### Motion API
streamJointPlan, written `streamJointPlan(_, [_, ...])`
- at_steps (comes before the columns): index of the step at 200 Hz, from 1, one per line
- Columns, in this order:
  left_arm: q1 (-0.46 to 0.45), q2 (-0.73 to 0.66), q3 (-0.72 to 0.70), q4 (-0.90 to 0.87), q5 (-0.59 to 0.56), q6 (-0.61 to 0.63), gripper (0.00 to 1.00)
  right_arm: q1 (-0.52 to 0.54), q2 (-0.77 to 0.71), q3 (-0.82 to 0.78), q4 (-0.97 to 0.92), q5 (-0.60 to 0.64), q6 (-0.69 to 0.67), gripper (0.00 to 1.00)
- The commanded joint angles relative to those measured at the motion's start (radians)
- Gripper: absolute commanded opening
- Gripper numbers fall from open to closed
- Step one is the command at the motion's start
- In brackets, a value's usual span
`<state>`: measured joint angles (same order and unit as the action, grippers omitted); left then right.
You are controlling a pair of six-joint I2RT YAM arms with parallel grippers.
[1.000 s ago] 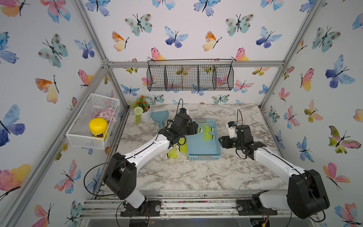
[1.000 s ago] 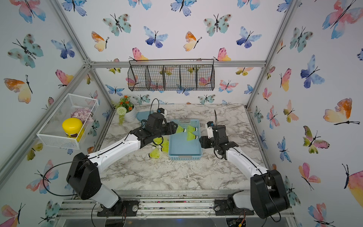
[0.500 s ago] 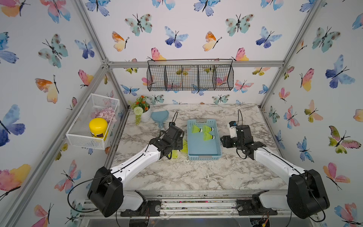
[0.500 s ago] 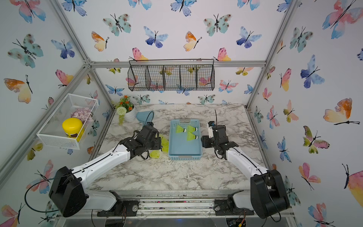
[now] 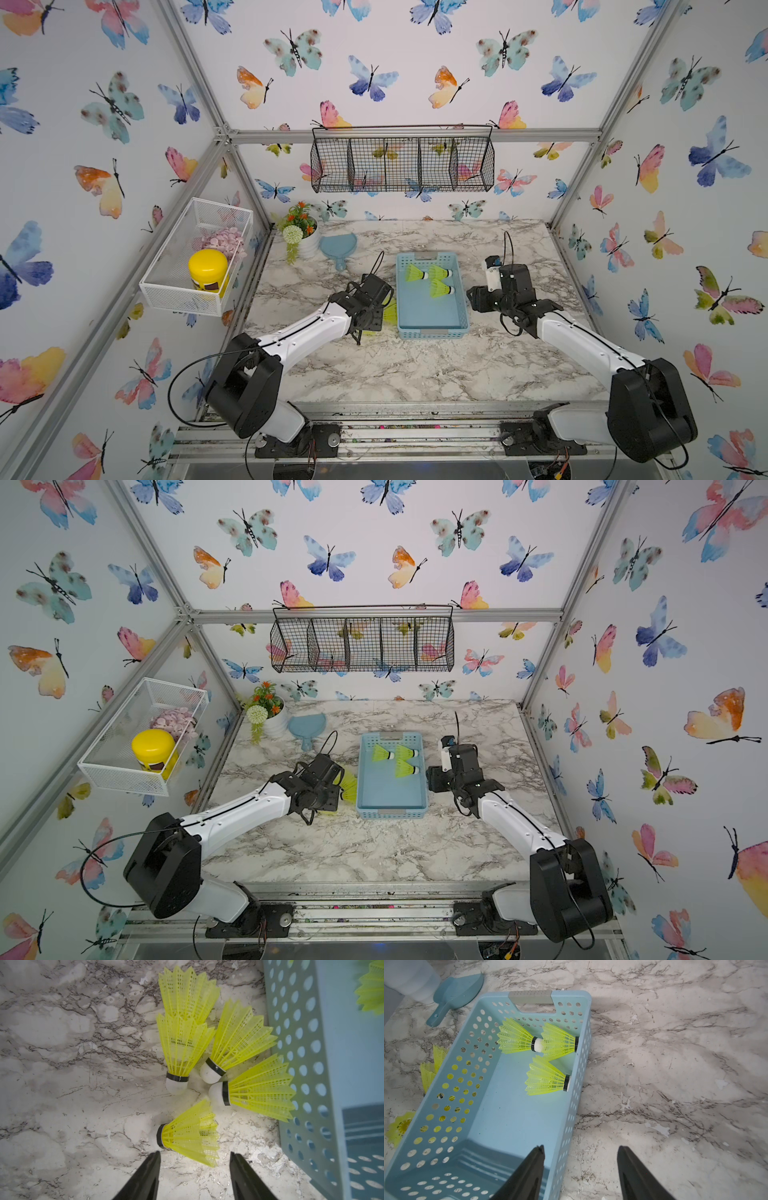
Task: Put the shuttlecocks into the storage box
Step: Pick up the shuttlecock at the center of the board.
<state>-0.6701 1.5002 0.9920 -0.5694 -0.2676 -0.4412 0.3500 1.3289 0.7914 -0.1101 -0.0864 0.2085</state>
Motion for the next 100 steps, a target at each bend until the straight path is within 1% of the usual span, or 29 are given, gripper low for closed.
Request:
streamJointPlan(1, [-0.006,0.044,0.015,-0.008,0.002,0.032,0.52,-0.003,-0.017,-0.015,0.022,0.001,0.002,0.63])
streamJointPlan(12, [-0.007,0.059,0.021,-0.002,-0.001,0.035,0.48,-0.003,-0.016,-0.014,0.025,-0.010,0.004,0.63])
streamJointPlan(38, [-0.007,0.083,0.026,0.009,-0.016,0.039,0.46,-0.003,-0.018,-0.015,0.025,-0.023,0.006,0.63])
streamJointPlan(47, [-0.006,0.094,0.028,0.009,-0.019,0.040,0.42,-0.003,-0.018,-0.017,0.024,-0.025,0.006,0.63])
streamJointPlan(61, [-0.006,0.108,0.028,0.013,-0.022,0.041,0.39,-0.003,-0.019,-0.018,0.025,-0.028,0.006,0.63])
streamJointPlan(71, [-0.006,0.117,0.028,0.014,-0.024,0.040,0.34,-0.003,-0.021,-0.020,0.024,-0.031,0.006,0.63])
streamJointPlan(100, [-0.006,0.127,0.032,0.014,-0.022,0.037,0.23,-0.003,-0.019,-0.024,0.028,-0.045,0.009,0.63])
